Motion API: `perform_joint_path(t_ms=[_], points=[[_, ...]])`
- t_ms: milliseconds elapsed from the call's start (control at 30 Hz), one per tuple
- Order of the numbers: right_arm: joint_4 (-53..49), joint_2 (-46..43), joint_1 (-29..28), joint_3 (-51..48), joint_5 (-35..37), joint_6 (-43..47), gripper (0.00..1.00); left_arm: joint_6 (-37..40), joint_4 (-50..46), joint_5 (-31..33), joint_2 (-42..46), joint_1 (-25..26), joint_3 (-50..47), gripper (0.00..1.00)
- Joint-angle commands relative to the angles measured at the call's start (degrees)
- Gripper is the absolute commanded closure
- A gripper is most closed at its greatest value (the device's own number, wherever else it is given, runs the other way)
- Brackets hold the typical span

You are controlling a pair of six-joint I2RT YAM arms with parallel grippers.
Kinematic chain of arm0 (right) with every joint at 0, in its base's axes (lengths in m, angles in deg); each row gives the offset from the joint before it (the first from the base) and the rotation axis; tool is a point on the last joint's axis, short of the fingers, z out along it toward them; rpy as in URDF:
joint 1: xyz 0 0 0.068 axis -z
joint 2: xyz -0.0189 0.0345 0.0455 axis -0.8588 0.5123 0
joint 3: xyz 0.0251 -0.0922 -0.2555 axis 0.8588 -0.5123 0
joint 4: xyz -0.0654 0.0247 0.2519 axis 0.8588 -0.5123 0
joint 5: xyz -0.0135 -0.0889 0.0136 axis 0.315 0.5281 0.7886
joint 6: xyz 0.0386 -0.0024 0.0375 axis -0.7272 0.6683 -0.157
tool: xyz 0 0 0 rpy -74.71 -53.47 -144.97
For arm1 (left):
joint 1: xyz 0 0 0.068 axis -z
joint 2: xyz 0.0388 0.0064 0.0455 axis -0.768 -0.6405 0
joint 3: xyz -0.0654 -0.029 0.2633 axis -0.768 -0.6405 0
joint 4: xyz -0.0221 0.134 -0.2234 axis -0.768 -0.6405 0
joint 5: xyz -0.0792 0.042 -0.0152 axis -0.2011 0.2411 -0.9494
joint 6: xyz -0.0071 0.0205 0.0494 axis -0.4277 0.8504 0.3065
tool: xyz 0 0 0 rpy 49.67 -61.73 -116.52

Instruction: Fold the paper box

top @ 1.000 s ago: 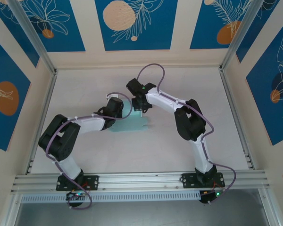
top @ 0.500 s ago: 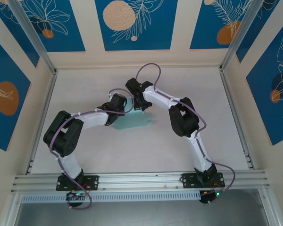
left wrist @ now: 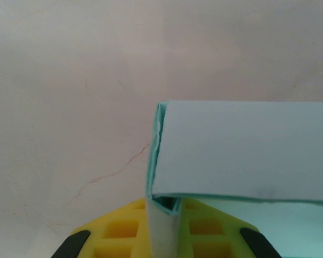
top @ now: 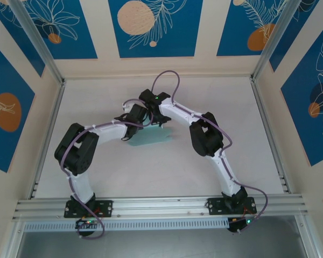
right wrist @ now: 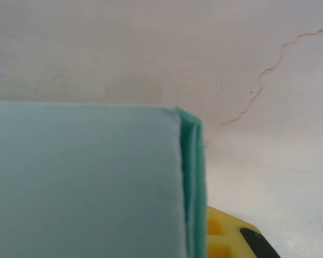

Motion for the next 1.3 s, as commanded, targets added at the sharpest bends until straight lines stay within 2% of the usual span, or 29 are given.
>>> perform_joint_path(t_ms=[0,133,400,567,700,933,1067,1267], points=[[-11.3,2.2,0.3,-1.1,4.9,1.9,1.00,0.5,-4.8,5.1,-0.5,-1.3,0.1,0.96],[-10.8,1.4,0.4,-0.8,1.4,3.9,1.00,3.9,-0.9,-3.5,4.0,-1.3,-2.1,0.75],[-14.3,0.5,0.6,0.9,-7.2,9.6,1.00,7.5,-3.5,-16.6,12.7,-2.0,-4.3,0.42],[-17.8,-0.4,0.9,0.7,-12.8,16.0,1.00,5.9,0.2,-30.7,22.6,-4.5,-9.5,0.21],[-21.8,-0.9,0.5,0.7,-16.1,21.5,1.00,5.9,-1.3,-32.8,29.1,-6.6,-10.9,0.14],[-30.2,1.2,0.0,0.9,-16.0,27.2,0.99,4.2,0.1,-38.0,33.0,-14.4,-15.0,0.14],[-30.7,3.0,-0.1,2.1,-14.8,28.3,0.84,4.2,0.8,-40.1,31.7,-16.4,-15.8,0.13],[-30.5,4.1,0.4,7.8,-14.4,28.5,0.56,4.0,2.5,-42.6,28.7,-17.4,-16.0,0.13]])
